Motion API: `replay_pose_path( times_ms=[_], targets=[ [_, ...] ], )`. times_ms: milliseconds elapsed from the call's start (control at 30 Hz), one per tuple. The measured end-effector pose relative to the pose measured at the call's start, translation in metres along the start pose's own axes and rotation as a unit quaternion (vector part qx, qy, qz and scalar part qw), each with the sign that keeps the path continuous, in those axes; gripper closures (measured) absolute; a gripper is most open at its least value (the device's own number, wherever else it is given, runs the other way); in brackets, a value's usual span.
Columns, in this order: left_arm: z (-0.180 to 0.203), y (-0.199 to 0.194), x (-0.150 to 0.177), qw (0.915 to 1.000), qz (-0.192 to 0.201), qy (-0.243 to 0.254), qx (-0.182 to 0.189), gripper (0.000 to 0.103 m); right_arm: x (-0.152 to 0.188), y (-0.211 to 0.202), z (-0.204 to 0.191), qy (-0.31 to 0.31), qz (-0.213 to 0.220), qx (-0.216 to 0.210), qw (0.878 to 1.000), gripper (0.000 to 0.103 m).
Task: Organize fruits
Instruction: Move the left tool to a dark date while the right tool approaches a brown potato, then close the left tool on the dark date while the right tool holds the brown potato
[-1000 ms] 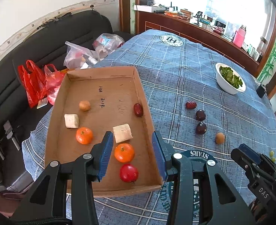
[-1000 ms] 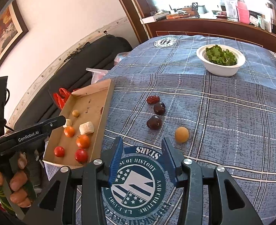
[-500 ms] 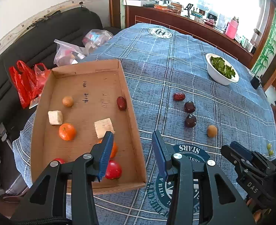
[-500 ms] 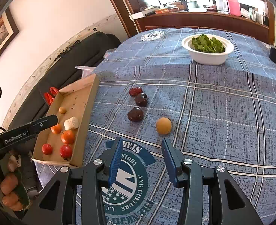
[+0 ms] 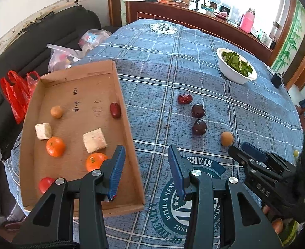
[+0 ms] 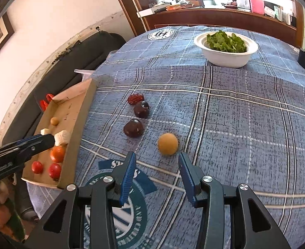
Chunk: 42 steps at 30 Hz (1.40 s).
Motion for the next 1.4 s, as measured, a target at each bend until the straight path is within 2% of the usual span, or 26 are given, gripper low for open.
replay_pose_path(
  times_ms=[233, 300, 333, 400, 600, 867, 967, 1033, 1100, 1400],
  targets=[
    [0.021, 0.011, 0.001, 0.9994, -0.014, 0.017, 0.027, 0.062, -0.007, 0.029, 0.003, -0.019, -0.016, 0.013, 1.000, 0.061],
    [0.031, 0.017, 0.001, 0.9990, -0.018, 0.024, 0.034, 0.062, -0.008, 0.035, 0.004, -0.029, -0.020, 0.023, 0.999, 0.075],
    [0.038, 0.021, 0.000, 0.9986, -0.021, 0.028, 0.040, 0.062, -0.007, 0.037, 0.005, -0.031, -0.023, 0.022, 0.999, 0.078],
    [0.049, 0.033, 0.002, 0.9978, -0.034, 0.035, 0.046, 0.057, -0.008, 0.030, 0.009, -0.018, -0.014, 0.013, 1.000, 0.078],
    [0.076, 0.068, 0.006, 0.9945, -0.070, 0.061, 0.049, 0.057, -0.016, 0.001, 0.027, 0.006, 0.016, 0.010, 1.000, 0.078],
    [0.104, 0.098, 0.004, 0.9917, -0.089, 0.077, 0.053, 0.057, -0.019, -0.011, 0.042, 0.030, 0.026, 0.005, 0.999, 0.078],
    [0.106, 0.102, 0.001, 0.9930, -0.075, 0.075, 0.052, 0.059, -0.018, -0.011, 0.045, 0.036, 0.024, 0.006, 0.999, 0.078],
    [0.101, 0.101, -0.002, 0.9948, -0.061, 0.071, 0.038, 0.077, -0.017, -0.013, 0.046, 0.037, 0.025, 0.006, 0.999, 0.078],
    [0.097, 0.099, -0.001, 0.9944, -0.066, 0.062, 0.054, 0.077, -0.016, -0.015, 0.046, 0.038, 0.027, 0.006, 0.999, 0.078],
    [0.076, 0.065, -0.003, 0.9979, -0.025, 0.049, 0.035, 0.077, -0.025, -0.029, 0.022, 0.021, 0.044, -0.001, 0.999, 0.078]
  ],
)
Point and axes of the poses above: each gripper's, at about its wrist camera, not at the fingertips, and y roughly the way its jaws point, z to its right, x to its underside, the point moved 10 cm from there along y, roughly the way its jaws point, and after that the axes turned 7 degrees about -y, right-handed, at the moved point
